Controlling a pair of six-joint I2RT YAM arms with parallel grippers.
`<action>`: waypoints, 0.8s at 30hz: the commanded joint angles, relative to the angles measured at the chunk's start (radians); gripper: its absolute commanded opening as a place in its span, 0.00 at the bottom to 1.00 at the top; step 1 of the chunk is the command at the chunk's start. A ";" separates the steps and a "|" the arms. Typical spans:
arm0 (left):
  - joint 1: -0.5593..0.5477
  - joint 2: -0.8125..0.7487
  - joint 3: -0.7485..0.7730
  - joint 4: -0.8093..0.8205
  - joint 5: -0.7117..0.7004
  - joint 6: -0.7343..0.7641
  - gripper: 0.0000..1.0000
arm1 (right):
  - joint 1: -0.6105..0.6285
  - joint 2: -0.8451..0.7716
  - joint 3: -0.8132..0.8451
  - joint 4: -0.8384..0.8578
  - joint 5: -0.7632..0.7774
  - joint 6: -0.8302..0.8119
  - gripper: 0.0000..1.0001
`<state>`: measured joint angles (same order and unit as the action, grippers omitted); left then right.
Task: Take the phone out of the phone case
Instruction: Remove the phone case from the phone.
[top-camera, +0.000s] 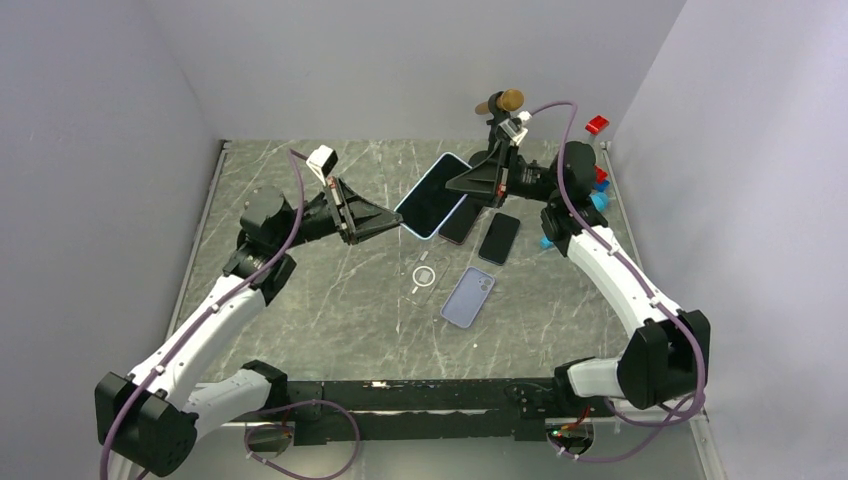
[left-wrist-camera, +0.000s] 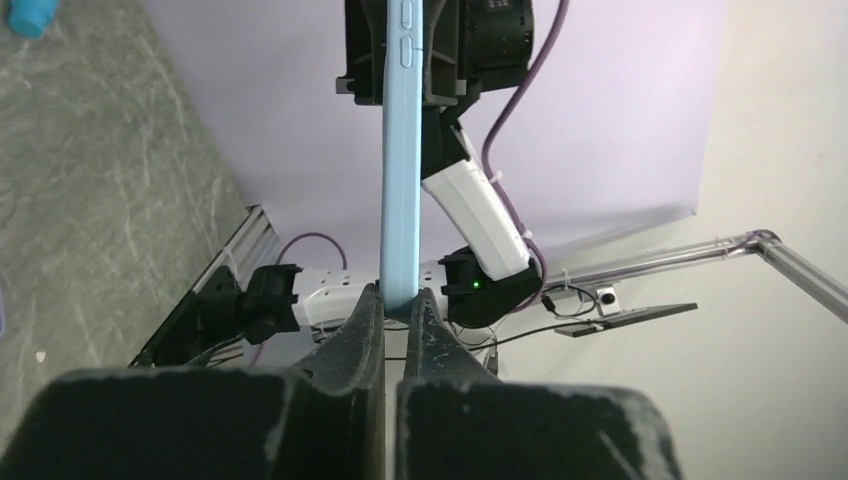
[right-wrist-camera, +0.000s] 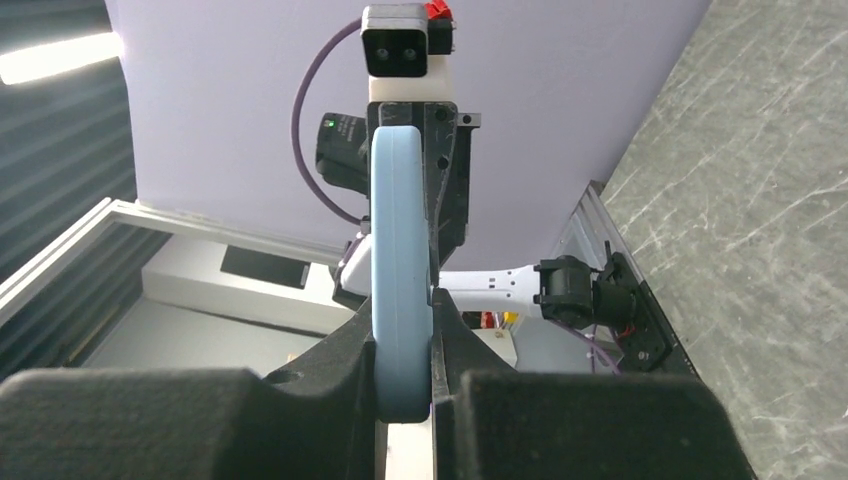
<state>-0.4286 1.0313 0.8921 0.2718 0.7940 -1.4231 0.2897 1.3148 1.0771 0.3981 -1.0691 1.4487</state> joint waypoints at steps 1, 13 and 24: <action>-0.006 0.011 -0.057 0.338 -0.014 -0.105 0.00 | 0.036 0.019 0.057 0.171 -0.085 0.099 0.00; -0.011 0.151 -0.058 0.841 -0.108 -0.366 0.00 | 0.076 0.117 0.143 0.826 0.047 0.683 0.00; -0.012 0.170 -0.089 0.800 -0.182 -0.381 0.00 | 0.165 0.216 0.256 1.008 0.219 0.809 0.00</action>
<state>-0.4290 1.1538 0.8207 1.1339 0.6590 -1.8008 0.3725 1.5391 1.2304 1.1812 -0.9600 2.0121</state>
